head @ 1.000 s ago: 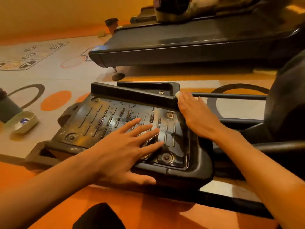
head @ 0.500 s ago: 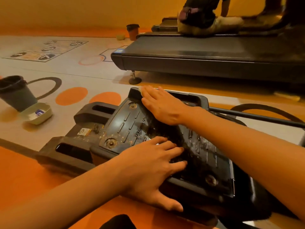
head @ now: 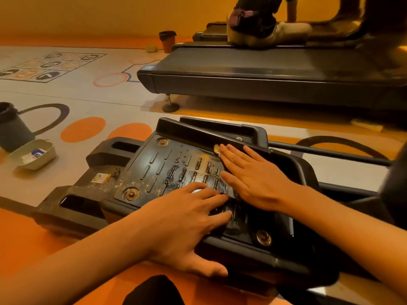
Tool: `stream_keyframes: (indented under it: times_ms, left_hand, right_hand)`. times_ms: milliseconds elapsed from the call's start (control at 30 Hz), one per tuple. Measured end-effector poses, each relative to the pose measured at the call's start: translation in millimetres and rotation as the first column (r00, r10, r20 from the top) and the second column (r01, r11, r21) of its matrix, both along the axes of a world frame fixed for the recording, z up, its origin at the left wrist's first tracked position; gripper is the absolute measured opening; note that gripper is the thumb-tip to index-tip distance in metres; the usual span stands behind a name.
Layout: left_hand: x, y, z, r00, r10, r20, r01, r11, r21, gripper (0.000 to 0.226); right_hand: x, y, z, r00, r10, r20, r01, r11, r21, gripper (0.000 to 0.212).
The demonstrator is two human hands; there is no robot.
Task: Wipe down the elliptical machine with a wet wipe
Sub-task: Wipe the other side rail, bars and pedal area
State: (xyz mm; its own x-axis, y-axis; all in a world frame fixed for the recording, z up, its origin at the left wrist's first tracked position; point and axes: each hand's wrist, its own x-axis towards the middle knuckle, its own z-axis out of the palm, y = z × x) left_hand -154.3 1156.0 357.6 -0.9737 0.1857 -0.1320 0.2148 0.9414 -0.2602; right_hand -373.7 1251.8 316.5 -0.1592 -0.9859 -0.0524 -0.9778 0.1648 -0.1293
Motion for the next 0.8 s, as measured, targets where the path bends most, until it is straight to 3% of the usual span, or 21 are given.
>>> stream_keyframes:
  times_ms: [100, 233, 333, 567, 800]
  left_hand:
    - [1, 0, -2, 0.999, -0.010, -0.047, 0.007, 0.999, -0.050, 0.094]
    - [1, 0, -3, 0.996, -0.016, -0.085, 0.010, 0.997, -0.074, 0.090]
    - [2, 1, -6, 0.994, -0.012, -0.107, 0.004, 0.997, -0.081, 0.089]
    - [3, 1, -10, 0.988, 0.013, -0.157, -0.021, 0.999, -0.046, 0.089]
    - [5, 0, -13, 0.986, 0.044, -0.163, -0.040, 0.999, 0.025, 0.090]
  right_hand:
    - [-7, 39, -7, 0.986, -0.142, 0.091, 0.140, 0.990, 0.030, 0.088]
    - [2, 74, -20, 0.932, -0.360, 0.025, 0.360, 0.933, 0.015, 0.111]
    - [21, 79, -23, 0.894, -0.444, 0.065, 0.448, 0.891, -0.068, 0.108]
    - [45, 110, -15, 0.896, -0.444, -0.002, 0.440, 0.889, -0.126, 0.122]
    - [5, 86, -16, 0.914, -0.403, -0.058, 0.400, 0.915, -0.058, 0.106]
